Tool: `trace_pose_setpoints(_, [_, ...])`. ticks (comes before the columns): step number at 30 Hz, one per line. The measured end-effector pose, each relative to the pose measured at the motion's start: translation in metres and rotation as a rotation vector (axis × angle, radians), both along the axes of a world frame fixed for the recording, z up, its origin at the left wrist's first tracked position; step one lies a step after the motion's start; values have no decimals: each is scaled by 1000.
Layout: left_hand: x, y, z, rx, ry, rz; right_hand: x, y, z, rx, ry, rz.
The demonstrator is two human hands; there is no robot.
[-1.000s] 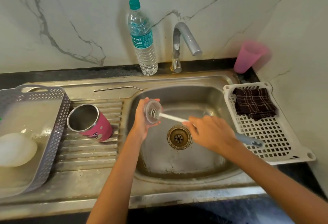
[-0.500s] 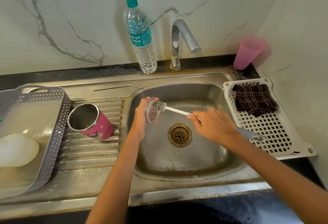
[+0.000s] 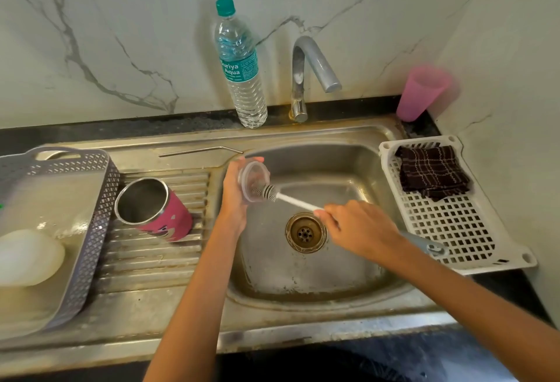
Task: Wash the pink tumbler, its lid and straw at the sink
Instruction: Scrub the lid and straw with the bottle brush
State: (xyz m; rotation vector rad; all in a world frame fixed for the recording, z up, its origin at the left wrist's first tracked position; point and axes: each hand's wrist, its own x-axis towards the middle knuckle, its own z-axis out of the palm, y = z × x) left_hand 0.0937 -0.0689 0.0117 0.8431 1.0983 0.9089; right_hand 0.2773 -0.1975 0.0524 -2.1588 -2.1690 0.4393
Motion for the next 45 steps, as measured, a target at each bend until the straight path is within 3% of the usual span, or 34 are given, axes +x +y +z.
trace_pose_setpoints(2, [2,-1,-2,-16,-23,33,-8,-6,8,39,4,36])
trace_pose_setpoints(7, [1,-8,-6,9,28,-106,20,19,6,69,-19,-40])
trace_pose_setpoints(10, [-1,-3,-5,52,96,-65,9,6,-1,-21,1,-15])
trace_pose_setpoints(13, [-1,-3,-5,7,78,-6,-6,-4,9,12,31,61])
trace_pose_setpoints(19, [3,-7,4,-21,-10,-50,17,21,0,12,63,-82])
trace_pose_setpoints(23, [3,1,4,-26,-24,24,-7,-4,2,-23,96,12])
trace_pose_setpoints(29, [9,-2,5,20,51,-36,17,21,3,15,95,-129])
trace_pose_setpoints(34, [6,0,1,-12,-12,20,-8,-6,9,-14,107,0])
trace_pose_setpoints(40, [6,0,2,49,66,-82,14,10,-2,-30,119,-150])
trace_pose_setpoints(45, [7,3,-5,-29,74,-42,-9,-5,6,0,100,-47])
